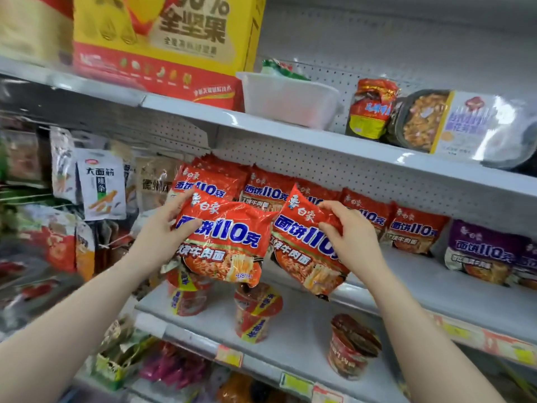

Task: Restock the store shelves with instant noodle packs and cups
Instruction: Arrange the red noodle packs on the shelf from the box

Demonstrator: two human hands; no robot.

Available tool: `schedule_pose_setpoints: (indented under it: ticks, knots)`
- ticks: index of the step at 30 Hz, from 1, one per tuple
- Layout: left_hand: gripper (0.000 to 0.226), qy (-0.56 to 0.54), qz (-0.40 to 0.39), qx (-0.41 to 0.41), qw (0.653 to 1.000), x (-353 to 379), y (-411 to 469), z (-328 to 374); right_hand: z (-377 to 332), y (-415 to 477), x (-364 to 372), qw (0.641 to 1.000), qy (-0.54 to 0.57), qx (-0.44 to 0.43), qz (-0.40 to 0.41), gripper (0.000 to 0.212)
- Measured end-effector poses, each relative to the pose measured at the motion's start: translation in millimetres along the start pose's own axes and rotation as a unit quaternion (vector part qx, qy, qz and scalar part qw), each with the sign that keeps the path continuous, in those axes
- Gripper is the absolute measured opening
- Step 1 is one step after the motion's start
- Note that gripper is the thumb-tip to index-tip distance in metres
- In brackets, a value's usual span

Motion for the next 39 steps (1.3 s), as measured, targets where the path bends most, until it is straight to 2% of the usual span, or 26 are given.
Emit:
schedule_pose_setpoints:
  ticks: [5,11,18,24,28,32,39]
  knots:
    - [0.056,0.024,0.002,-0.003,1.0,-42.3,39.7,-12.5,-31.3,38.7,16.7,0.999,-0.01,0.003,0.031,0.035]
    - [0.058,0.008,0.013,-0.01,1.0,-57.2,73.1,-27.7,-46.0,76.4,38.2,0.998,-0.032,0.002,0.045,0.034]
    - [0.055,0.03,-0.003,-0.005,1.0,-55.6,108.0,-41.3,-26.5,129.0,87.9,0.995,-0.09,-0.006,0.039,0.034]
    - [0.055,0.035,0.012,-0.003,0.999,-54.1,136.7,-46.8,2.8,182.9,145.5,0.995,-0.097,-0.022,0.0,0.035]
    - [0.054,0.05,0.021,0.004,0.999,-54.2,149.4,-50.1,14.8,212.7,182.1,0.996,-0.072,-0.04,-0.024,0.033]
    - [0.055,0.053,0.02,0.009,0.998,-51.8,156.5,-57.0,27.0,224.7,206.9,1.0,-0.012,-0.024,-0.004,0.034]
    - [0.057,0.038,0.005,0.017,0.999,-43.7,168.9,-66.5,39.1,214.8,229.0,0.999,0.047,0.006,-0.009,0.06]
Point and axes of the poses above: each hand's wrist, its own y-axis towards the middle knuckle, its own x-axis out of the palm, z = x × y, the point moved 5 cm from there along y, towards the middle knuckle
